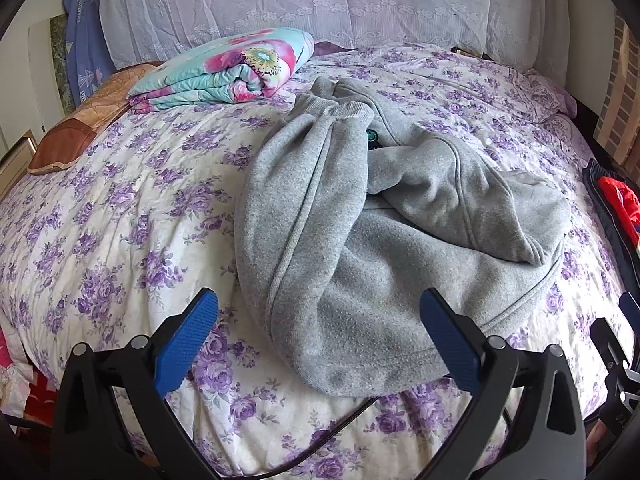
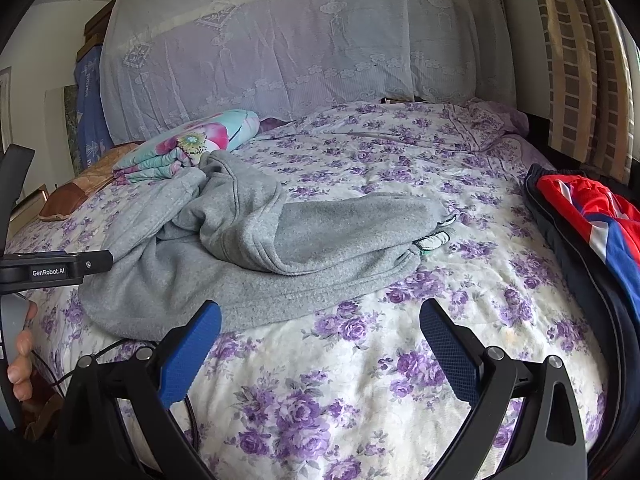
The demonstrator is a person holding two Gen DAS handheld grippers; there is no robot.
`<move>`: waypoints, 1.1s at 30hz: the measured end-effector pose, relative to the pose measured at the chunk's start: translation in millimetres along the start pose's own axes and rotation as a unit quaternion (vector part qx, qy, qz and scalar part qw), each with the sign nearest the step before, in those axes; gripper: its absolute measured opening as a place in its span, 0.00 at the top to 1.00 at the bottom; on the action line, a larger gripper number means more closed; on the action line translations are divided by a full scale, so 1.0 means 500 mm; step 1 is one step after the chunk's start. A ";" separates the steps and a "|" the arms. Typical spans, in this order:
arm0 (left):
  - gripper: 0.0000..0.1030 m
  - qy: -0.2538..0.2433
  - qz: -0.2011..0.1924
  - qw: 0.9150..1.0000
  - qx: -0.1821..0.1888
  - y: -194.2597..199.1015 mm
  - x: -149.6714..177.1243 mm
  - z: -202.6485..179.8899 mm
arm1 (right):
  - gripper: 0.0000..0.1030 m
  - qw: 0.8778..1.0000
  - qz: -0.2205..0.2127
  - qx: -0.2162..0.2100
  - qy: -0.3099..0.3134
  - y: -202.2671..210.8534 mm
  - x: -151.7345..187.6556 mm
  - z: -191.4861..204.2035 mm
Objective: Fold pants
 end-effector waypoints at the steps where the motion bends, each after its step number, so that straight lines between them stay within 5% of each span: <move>1: 0.04 0.000 0.000 1.000 -0.001 0.000 -0.001 0.000 | 0.03 1.000 0.000 0.000 0.000 0.000 0.000 0.000; 12: 0.04 -0.009 -0.013 0.999 -0.034 -0.001 -0.015 0.013 | 0.03 1.000 0.003 -0.001 -0.001 0.000 0.001 0.002; 18: 0.04 -0.065 -0.037 0.996 -0.052 0.004 -0.125 -0.040 | 0.03 1.000 0.012 -0.007 0.012 -0.008 0.002 0.018; 22: 0.04 -0.120 -0.006 0.982 -0.143 -0.097 -0.234 -0.084 | 0.03 1.000 0.014 -0.006 0.017 -0.006 0.003 0.025; 24: 0.06 -0.101 0.044 0.984 -0.142 -0.159 -0.256 -0.054 | 0.03 1.000 0.012 -0.004 0.018 0.001 0.002 0.021; 26: 0.32 -0.058 0.082 0.991 -0.092 -0.193 -0.251 0.003 | 0.03 1.000 0.007 -0.001 0.019 0.007 0.002 0.012; 27: 0.35 -0.031 0.090 0.993 -0.072 -0.195 -0.245 0.042 | 0.03 1.000 0.005 0.001 0.019 0.007 0.000 0.004; 30: 0.38 0.048 0.055 0.994 -0.078 -0.162 -0.231 0.161 | 0.03 1.000 0.010 0.010 0.021 -0.006 -0.012 -0.012; 33: 0.39 0.125 0.005 0.986 -0.111 -0.105 -0.208 0.280 | 0.03 0.999 0.011 -0.001 0.049 -0.022 -0.049 0.000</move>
Point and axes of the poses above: each gripper's, at about its wrist camera, not at the fingertips, and y roughly against the way its jaws point, z to its left, x to its underside, the point moved 4 cm from there along -y, roughly the way its jaws point, and after that the axes turned 10 degrees about z, right-handed, at the moved point
